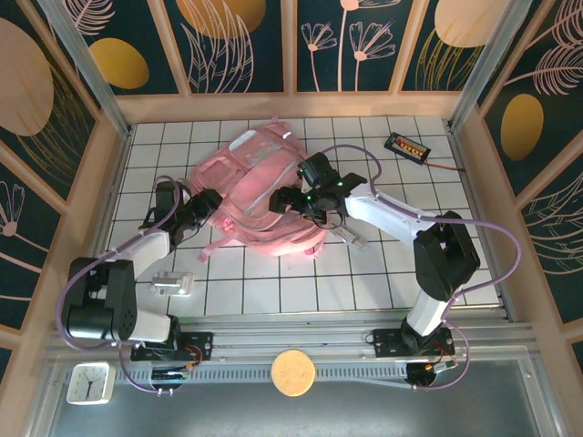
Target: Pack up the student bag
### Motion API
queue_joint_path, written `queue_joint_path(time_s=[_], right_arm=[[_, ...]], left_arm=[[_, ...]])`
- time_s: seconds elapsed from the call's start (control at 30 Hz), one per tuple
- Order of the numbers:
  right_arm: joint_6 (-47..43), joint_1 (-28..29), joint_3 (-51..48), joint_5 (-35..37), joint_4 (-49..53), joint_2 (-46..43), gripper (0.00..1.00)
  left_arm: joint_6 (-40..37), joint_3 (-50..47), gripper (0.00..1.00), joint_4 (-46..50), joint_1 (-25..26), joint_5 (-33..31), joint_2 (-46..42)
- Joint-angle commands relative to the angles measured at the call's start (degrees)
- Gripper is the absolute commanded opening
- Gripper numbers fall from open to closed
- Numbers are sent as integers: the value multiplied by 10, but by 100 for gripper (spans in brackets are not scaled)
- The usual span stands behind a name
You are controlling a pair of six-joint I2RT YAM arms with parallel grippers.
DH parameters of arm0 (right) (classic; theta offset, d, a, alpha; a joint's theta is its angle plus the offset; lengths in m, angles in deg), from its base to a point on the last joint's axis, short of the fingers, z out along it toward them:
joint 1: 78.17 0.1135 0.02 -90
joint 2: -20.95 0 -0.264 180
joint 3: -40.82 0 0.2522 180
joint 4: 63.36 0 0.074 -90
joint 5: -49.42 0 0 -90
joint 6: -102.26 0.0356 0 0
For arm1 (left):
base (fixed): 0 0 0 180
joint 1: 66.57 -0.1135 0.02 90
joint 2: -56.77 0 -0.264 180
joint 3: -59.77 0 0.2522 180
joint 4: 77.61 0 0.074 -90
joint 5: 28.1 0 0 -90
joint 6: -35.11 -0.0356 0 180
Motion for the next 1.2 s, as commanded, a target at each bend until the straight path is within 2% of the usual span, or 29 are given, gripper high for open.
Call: queue_joint_path(time_s=[0.0, 0.17, 0.33, 0.43, 0.47, 0.6, 0.63, 0.67, 0.7, 0.87, 0.97, 1.07, 1.17], right_arm=[[10, 0, 3, -3, -10, 1, 99], [12, -9, -4, -1, -9, -2, 99], [10, -24, 6, -4, -4, 2, 99], [8, -30, 11, -6, 4, 7, 99], [6, -31, 14, -6, 7, 8, 99], [3, -40, 20, 0, 25, 10, 99], [2, -41, 25, 6, 32, 10, 99], [-2, -42, 31, 20, 42, 9, 99], [-5, -42, 37, 35, 52, 7, 99], [12, -44, 19, 118, 43, -49, 99], [25, -52, -15, 81, -12, -89, 99], [14, -41, -4, -8, -15, -74, 99], [-23, 3, 16, -121, 14, -32, 99]], left_arm=[[37, 10, 54, -85, -17, 29, 33], [38, 46, 51, -87, -28, 53, 106], [46, 63, 52, -87, -35, 50, 145], [57, 77, 51, -114, -37, 62, 183], [60, 82, 49, -125, -37, 68, 196], [78, 100, 25, -171, -37, 96, 225], [80, 102, 17, -176, -37, 100, 227], [81, 101, 4, -183, -37, 106, 229], [86, 100, 0, -194, -37, 113, 229], [152, 62, 0, -258, -37, 125, 195], [213, 18, 0, -303, -35, 99, 147], [245, -5, 0, -318, -35, 80, 111], [246, -9, 0, -302, -32, 66, 79]])
